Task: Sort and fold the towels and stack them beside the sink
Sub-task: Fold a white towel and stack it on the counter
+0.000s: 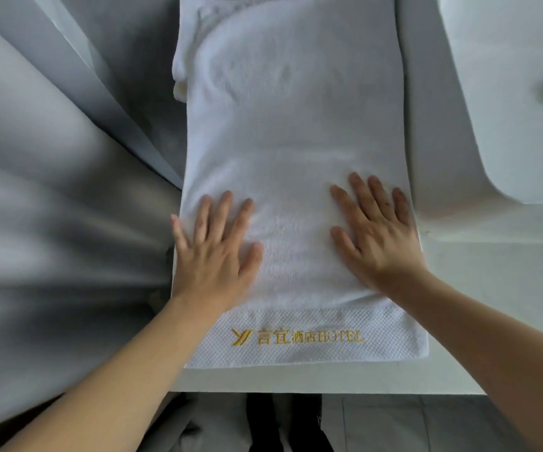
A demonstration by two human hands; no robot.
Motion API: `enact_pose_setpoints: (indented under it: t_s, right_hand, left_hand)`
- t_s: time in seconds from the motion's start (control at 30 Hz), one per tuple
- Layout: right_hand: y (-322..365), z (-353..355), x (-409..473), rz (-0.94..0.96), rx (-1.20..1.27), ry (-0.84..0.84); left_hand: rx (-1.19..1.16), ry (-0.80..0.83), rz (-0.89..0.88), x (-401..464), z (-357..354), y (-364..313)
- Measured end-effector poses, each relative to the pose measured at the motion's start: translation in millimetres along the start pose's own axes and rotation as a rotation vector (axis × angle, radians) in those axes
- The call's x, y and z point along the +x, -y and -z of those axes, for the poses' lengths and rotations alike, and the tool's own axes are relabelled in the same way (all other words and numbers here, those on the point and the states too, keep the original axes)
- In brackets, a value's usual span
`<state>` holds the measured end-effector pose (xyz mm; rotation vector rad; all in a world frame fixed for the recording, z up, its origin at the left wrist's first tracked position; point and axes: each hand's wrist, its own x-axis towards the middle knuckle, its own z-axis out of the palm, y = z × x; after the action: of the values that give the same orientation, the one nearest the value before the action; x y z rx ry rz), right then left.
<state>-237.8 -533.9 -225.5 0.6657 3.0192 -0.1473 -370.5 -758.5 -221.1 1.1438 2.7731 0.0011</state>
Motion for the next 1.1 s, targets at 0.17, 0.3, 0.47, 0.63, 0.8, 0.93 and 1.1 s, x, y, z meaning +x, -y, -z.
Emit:
enact_pose_setpoints:
  t_s: [0.17,0.3,0.47,0.63,0.8,0.93,1.1]
  right_hand:
    - [0.3,0.2,0.0,-0.019,0.011,-0.005]
    - [1.7,1.5,0.0,-0.023,0.019,-0.010]
    - [4.3,6.8,-2.1,-0.043,0.058,0.010]
    - [30.3,17.9,-47.8,-0.032,0.166,-0.197]
    - [30.3,-7.7,-85.1,-0.084,0.107,-0.029]
    - [29.3,-8.1,-84.8,-0.096,0.069,0.000]
    - [29.9,3.4,-54.7,-0.104,0.110,0.017]
  left_hand:
    - [0.014,0.013,0.045,0.9,-4.0,3.6]
    - [0.008,0.027,0.056,0.2,-3.2,5.7]
    - [-0.072,-0.059,0.019,-11.2,16.4,-20.7]
    - [-0.061,0.026,0.005,-42.1,-2.3,-27.3]
    - [-0.046,0.055,0.008,-40.5,-6.1,-22.2]
    - [-0.038,0.080,0.042,-45.8,-4.6,-16.0]
    - [-0.070,0.062,0.061,-24.6,4.4,-16.7]
